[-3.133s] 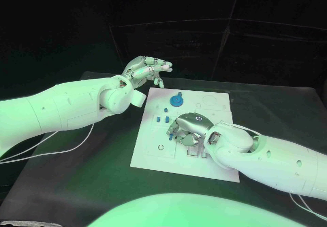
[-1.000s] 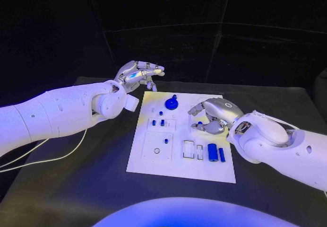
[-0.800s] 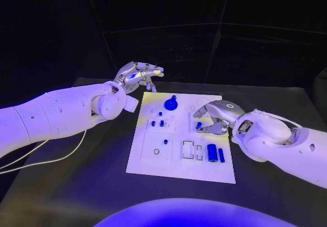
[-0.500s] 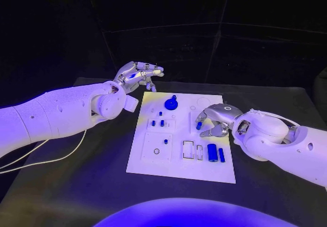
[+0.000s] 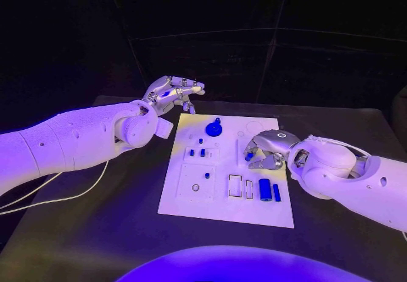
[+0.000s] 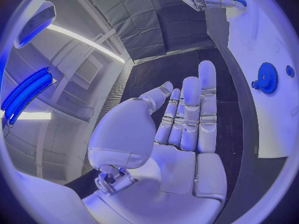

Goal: Assemble the parts on the task board

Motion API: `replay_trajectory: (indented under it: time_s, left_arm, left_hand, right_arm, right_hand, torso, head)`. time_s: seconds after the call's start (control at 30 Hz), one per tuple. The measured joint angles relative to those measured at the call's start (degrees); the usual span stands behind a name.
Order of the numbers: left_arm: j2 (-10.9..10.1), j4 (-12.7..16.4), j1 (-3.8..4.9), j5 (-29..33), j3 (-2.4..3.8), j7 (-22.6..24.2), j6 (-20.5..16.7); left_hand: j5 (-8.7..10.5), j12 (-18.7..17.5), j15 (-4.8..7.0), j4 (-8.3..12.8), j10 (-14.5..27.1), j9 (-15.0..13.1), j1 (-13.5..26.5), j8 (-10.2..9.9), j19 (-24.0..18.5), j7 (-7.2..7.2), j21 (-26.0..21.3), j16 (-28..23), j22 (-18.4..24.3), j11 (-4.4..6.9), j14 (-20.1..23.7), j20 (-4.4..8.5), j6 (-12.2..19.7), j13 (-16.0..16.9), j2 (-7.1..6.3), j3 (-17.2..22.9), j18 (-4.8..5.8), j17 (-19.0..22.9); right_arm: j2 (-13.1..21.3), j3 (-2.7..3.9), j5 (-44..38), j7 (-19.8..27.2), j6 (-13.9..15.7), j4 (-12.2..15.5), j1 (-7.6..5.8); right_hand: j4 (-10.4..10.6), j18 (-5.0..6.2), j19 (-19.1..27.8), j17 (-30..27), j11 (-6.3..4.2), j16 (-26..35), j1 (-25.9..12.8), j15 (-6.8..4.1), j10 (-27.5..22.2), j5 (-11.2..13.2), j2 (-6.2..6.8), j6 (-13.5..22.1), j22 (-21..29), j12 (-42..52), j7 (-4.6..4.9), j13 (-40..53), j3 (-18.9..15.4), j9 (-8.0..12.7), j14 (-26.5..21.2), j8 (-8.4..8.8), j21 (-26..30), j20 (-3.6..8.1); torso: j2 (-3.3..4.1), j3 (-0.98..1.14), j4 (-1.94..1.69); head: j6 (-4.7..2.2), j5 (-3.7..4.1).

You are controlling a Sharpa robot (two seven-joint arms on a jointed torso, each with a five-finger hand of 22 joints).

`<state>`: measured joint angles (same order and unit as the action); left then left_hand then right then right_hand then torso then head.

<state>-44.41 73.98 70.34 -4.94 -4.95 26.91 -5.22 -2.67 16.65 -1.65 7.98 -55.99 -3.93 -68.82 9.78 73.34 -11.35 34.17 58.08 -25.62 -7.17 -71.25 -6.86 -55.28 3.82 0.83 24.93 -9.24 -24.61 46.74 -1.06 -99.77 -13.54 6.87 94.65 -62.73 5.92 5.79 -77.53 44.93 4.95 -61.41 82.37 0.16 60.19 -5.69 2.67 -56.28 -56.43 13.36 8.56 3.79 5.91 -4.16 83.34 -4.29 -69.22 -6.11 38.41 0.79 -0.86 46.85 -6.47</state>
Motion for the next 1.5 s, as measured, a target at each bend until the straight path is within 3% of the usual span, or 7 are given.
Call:
replay_trajectory:
  time_s: [0.37, 0.5, 0.67, 0.83, 0.93, 1.1, 1.5]
  left_arm:
    - [0.12, -0.19, 0.00, 0.00, 0.00, -0.02, 0.05]
    - [0.12, -0.21, 0.00, 0.00, 0.00, -0.03, 0.07]
    - [0.11, -0.20, 0.00, 0.00, 0.00, -0.05, 0.09]
    - [0.04, -0.17, -0.01, 0.00, 0.00, -0.09, 0.10]
    - [0.02, -0.15, -0.01, 0.00, 0.00, -0.11, 0.10]
    - [-0.12, -0.11, -0.01, 0.00, 0.00, -0.19, 0.12]
    - [-0.18, -0.05, -0.01, 0.00, 0.00, -0.32, 0.16]
  left_hand:
    - [0.00, 0.00, 0.00, 0.24, 0.00, 0.00, 0.00, 0.21, 0.00, 0.00, 0.00, 0.00, 0.10, 0.00, 0.00, 0.00, 0.00, 0.05, 0.00, -0.24, 0.00, 0.09]
    - [0.00, 0.00, 0.00, 0.24, 0.00, 0.00, 0.00, 0.21, 0.00, 0.00, 0.00, 0.00, 0.10, 0.00, 0.00, 0.00, 0.00, 0.05, 0.00, -0.24, 0.00, 0.09]
    - [0.00, 0.00, 0.00, 0.24, 0.21, 0.00, 0.00, 0.21, 0.00, 0.00, 0.00, 0.00, 0.09, 0.21, 0.00, 0.00, 0.00, 0.05, 0.00, -0.24, 0.00, 0.09]
    - [0.00, 0.00, 0.00, 0.24, 0.21, 0.00, 0.00, 0.21, 0.00, 0.00, 0.00, 0.00, 0.09, 0.21, 0.00, 0.00, 0.00, 0.04, 0.00, -0.24, 0.00, 0.08]
    - [0.00, 0.00, 0.00, 0.24, 0.21, 0.00, 0.00, 0.21, 0.00, 0.00, 0.00, 0.00, 0.09, 0.21, 0.00, 0.00, 0.00, 0.04, 0.00, -0.24, 0.00, 0.08]
    - [0.00, 0.22, 0.00, 0.24, 0.21, 0.00, 0.00, 0.21, 0.00, 0.00, 0.00, 0.00, 0.09, 0.21, 0.00, 0.00, 0.00, 0.04, 0.00, -0.24, 0.00, 0.08]
    - [0.00, 0.22, 0.00, 0.24, 0.20, 0.00, 0.00, 0.21, 0.00, 0.00, 0.00, 0.00, 0.08, 0.21, 0.00, 0.00, 0.00, 0.03, 0.00, -0.24, 0.00, 0.08]
  right_arm:
    - [-0.14, 0.00, -0.03, 0.20, 2.40, 0.07, 0.00]
    - [-0.14, 0.00, -0.25, 0.23, 3.26, 0.17, 0.00]
    - [-0.13, -0.03, -0.84, 0.11, 3.72, 0.22, 0.04]
    - [-0.05, -0.03, -1.38, -0.04, 4.06, 0.55, 0.05]
    - [0.26, 0.03, -1.48, -0.09, 4.34, 1.14, 0.05]
    - [1.94, 0.16, -1.12, -0.01, 5.27, 4.09, 0.04]
    - [2.14, 2.54, 1.23, 0.67, 8.18, 9.18, 0.01]
  right_hand:
    - [-0.64, 0.00, -1.95, 3.90, -0.89, -3.32, 3.01, -0.71, 5.66, 2.24, -2.96, -3.77, -4.95, -1.23, -0.29, -0.07, 6.49, -0.12, 0.72, -0.84, -3.34, 0.92]
    - [-2.70, -0.01, -2.44, 4.91, -1.08, -4.15, 5.06, -1.32, 8.12, 2.58, -2.45, -6.18, -6.17, -1.74, -0.76, -0.13, 10.62, -0.13, 0.70, -1.66, -4.24, 1.40]
    - [-5.13, -0.01, -2.45, 5.34, 0.17, -4.49, 5.75, -1.32, 9.36, 2.79, -1.91, -7.80, -6.81, -3.62, -1.01, -0.09, 16.64, -0.52, 0.70, -2.09, -4.65, 1.41]
    - [-7.18, 0.00, -2.45, 5.30, 0.67, -4.81, 3.56, -1.32, 9.86, 2.79, 0.47, -8.75, -6.92, -6.26, -1.23, 0.28, 22.33, -0.89, 0.70, -1.59, -4.65, 1.41]
    - [-7.04, -0.01, -2.45, 5.20, 0.77, -4.81, 2.18, -1.32, 9.96, 2.45, 0.84, -8.53, -6.91, -6.83, -1.01, 0.27, 23.01, -0.84, 0.70, -1.46, -4.65, 1.41]
    - [-6.87, 0.00, -2.44, 5.17, -0.76, -4.81, -0.14, -1.31, 11.70, 2.32, 1.91, -8.49, -6.92, -7.72, -0.97, 0.11, 23.32, -0.71, 0.71, -1.01, -4.68, 1.41]
    - [-6.78, -0.01, -2.44, 5.17, -1.15, -4.81, -0.82, -1.31, 12.11, 2.26, 2.44, -8.23, -7.03, -8.34, -0.72, 0.11, 23.34, -0.53, 0.71, -0.58, -4.86, 1.41]
  torso:
    - [0.02, 0.00, 0.09]
    - [0.02, -0.01, 0.09]
    - [0.00, -0.04, 0.05]
    - [-0.02, -0.07, 0.05]
    - [-0.03, -0.06, 0.05]
    - [-0.03, -0.05, 0.00]
    - [-0.04, -0.11, 0.05]
  head:
    - [0.20, 0.04]
    - [0.31, 0.08]
    - [0.48, 0.08]
    - [0.51, -0.08]
    - [0.51, -0.10]
    - [0.44, -0.21]
    - [0.51, -0.20]
